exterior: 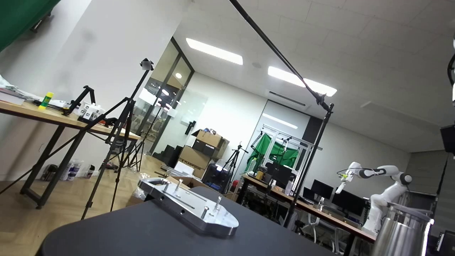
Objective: Open the small mouth of the silver bottle.
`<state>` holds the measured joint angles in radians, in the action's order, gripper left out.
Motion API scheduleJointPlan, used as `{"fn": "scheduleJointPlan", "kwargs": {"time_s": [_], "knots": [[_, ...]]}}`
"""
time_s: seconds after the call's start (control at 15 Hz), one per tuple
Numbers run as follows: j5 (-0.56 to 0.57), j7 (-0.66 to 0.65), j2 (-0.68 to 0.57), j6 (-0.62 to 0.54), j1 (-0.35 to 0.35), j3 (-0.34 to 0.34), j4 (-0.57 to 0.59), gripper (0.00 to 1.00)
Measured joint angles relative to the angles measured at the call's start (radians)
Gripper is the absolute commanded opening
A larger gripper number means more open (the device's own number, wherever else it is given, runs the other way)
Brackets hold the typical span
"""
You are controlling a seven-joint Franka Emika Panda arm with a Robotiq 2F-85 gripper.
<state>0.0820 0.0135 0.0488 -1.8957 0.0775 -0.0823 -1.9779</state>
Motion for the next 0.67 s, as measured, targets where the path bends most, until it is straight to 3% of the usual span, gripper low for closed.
{"fn": "scheduleJointPlan", "kwargs": {"time_s": [0.2,0.67], "knots": [[-0.004,0.010,0.032,0.078,-0.008,0.004,-0.003,0.98],[-0.005,0.023,0.055,0.195,-0.013,0.013,-0.024,1.00]]}}
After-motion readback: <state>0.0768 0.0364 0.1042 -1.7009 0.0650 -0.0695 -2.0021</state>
